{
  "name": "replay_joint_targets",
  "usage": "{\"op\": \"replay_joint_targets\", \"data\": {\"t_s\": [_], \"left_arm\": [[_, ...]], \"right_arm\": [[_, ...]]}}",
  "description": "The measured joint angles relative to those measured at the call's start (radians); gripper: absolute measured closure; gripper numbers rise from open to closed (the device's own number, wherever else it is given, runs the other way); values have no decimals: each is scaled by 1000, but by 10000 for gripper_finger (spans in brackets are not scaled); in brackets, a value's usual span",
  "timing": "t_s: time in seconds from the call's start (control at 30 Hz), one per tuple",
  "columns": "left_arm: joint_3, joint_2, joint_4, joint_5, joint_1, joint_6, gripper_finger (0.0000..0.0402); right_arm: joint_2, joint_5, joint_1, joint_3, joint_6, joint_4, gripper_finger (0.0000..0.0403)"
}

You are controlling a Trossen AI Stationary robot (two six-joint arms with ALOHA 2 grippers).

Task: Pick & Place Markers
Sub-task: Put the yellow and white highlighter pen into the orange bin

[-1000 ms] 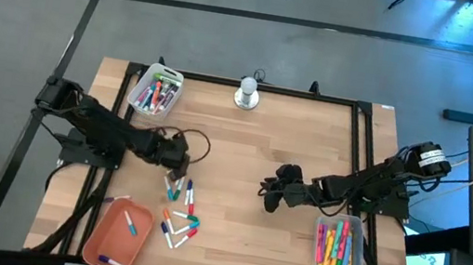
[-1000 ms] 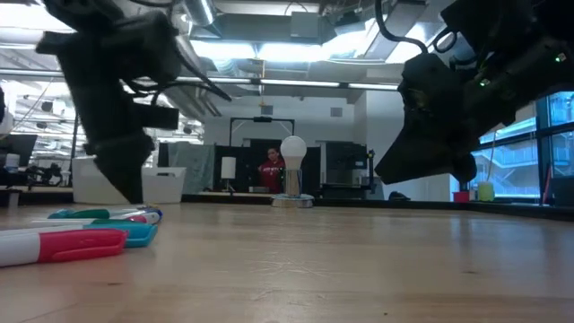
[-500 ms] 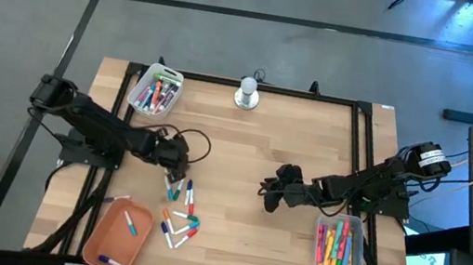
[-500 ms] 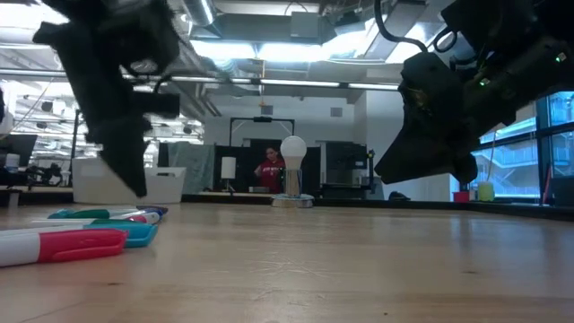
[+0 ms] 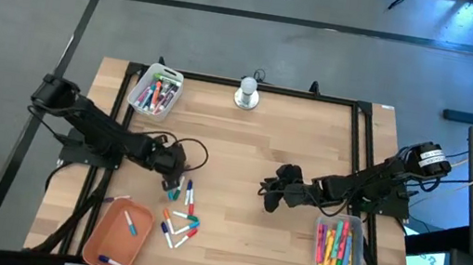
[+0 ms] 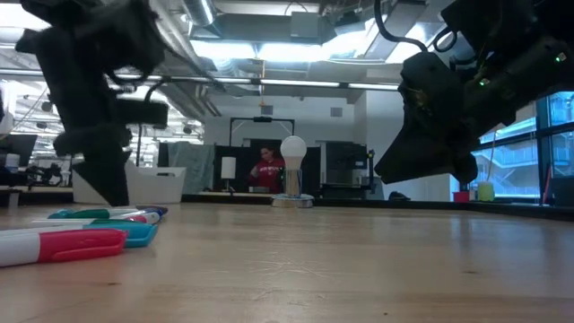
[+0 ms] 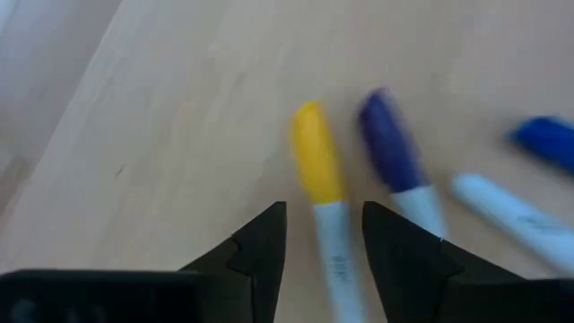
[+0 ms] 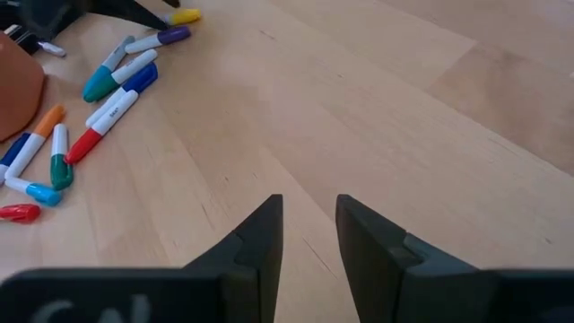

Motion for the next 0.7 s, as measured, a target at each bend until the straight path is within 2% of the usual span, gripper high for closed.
{"op": "replay_joint_targets", "data": {"t_s": [0.2, 0.3, 0.43, 0.53, 0.6, 0.7], "left_arm": [[-10, 51, 11, 55, 74, -4, 278], [-11, 56, 25, 78, 93, 6, 312], [-17, 52, 62, 60, 96, 36, 368], [-14, 45, 89, 10, 96, 41, 370], [5, 31, 55, -40, 101, 43, 370], [78, -29, -29, -54, 71, 40, 361]], "right_arm": [[0, 4, 0, 0, 6, 0, 296], [0, 6, 0, 0, 2, 0, 296], [0, 6, 0, 0, -3, 0, 296], [0, 6, 0, 0, -3, -2, 296], [0, 1, 0, 0, -3, -2, 296], [0, 0, 0, 0, -3, -4, 296]]}}
